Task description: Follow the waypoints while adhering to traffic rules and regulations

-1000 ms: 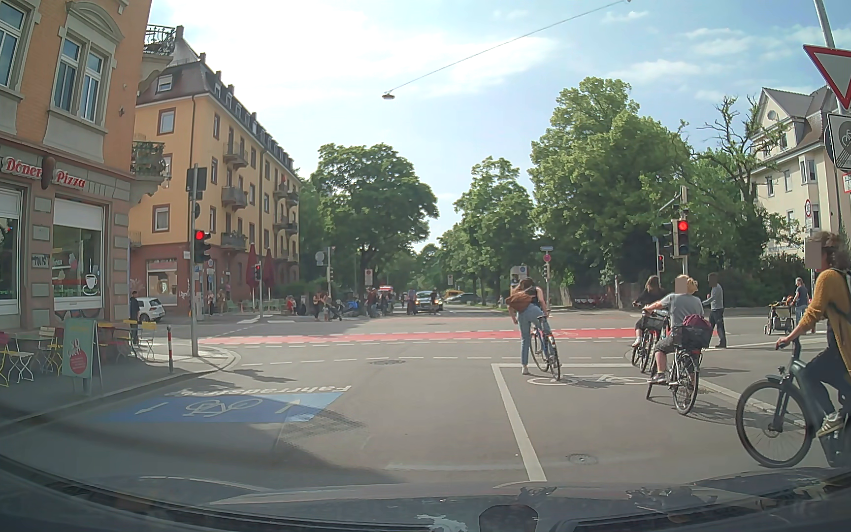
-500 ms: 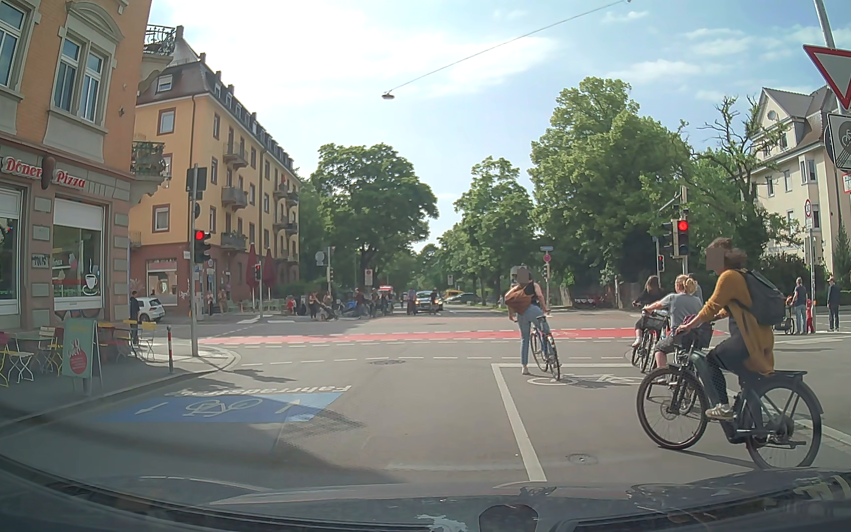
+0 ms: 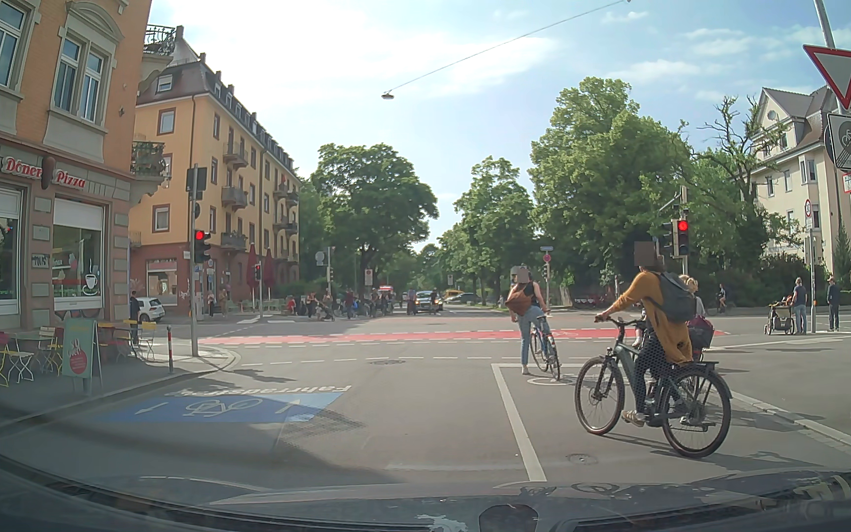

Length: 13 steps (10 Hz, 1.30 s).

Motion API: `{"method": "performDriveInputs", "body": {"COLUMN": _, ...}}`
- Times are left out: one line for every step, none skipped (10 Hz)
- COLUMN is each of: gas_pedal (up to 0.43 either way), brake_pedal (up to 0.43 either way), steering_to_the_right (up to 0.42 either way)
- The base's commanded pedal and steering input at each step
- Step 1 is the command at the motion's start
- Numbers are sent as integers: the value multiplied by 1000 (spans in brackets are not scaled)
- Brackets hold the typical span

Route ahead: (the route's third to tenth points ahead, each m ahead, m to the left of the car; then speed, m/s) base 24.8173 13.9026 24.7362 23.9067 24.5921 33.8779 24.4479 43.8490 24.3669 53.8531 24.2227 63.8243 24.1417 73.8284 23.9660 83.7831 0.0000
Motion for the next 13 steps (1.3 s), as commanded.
{"method": "performDriveInputs", "body": {"gas_pedal": 0, "brake_pedal": 287, "steering_to_the_right": -14}}
{"method": "performDriveInputs", "body": {"gas_pedal": 0, "brake_pedal": 287, "steering_to_the_right": -14}}
{"method": "performDriveInputs", "body": {"gas_pedal": 0, "brake_pedal": 287, "steering_to_the_right": -14}}
{"method": "performDriveInputs", "body": {"gas_pedal": 0, "brake_pedal": 287, "steering_to_the_right": -14}}
{"method": "performDriveInputs", "body": {"gas_pedal": 0, "brake_pedal": 287, "steering_to_the_right": -14}}
{"method": "performDriveInputs", "body": {"gas_pedal": 0, "brake_pedal": 287, "steering_to_the_right": -14}}
{"method": "performDriveInputs", "body": {"gas_pedal": 0, "brake_pedal": 287, "steering_to_the_right": -14}}
{"method": "performDriveInputs", "body": {"gas_pedal": 0, "brake_pedal": 287, "steering_to_the_right": -14}}
{"method": "performDriveInputs", "body": {"gas_pedal": 0, "brake_pedal": 287, "steering_to_the_right": -14}}
{"method": "performDriveInputs", "body": {"gas_pedal": 0, "brake_pedal": 287, "steering_to_the_right": -14}}
{"method": "performDriveInputs", "body": {"gas_pedal": 0, "brake_pedal": 287, "steering_to_the_right": -14}}
{"method": "performDriveInputs", "body": {"gas_pedal": 0, "brake_pedal": 287, "steering_to_the_right": -14}}
{"method": "performDriveInputs", "body": {"gas_pedal": 0, "brake_pedal": 287, "steering_to_the_right": -14}}
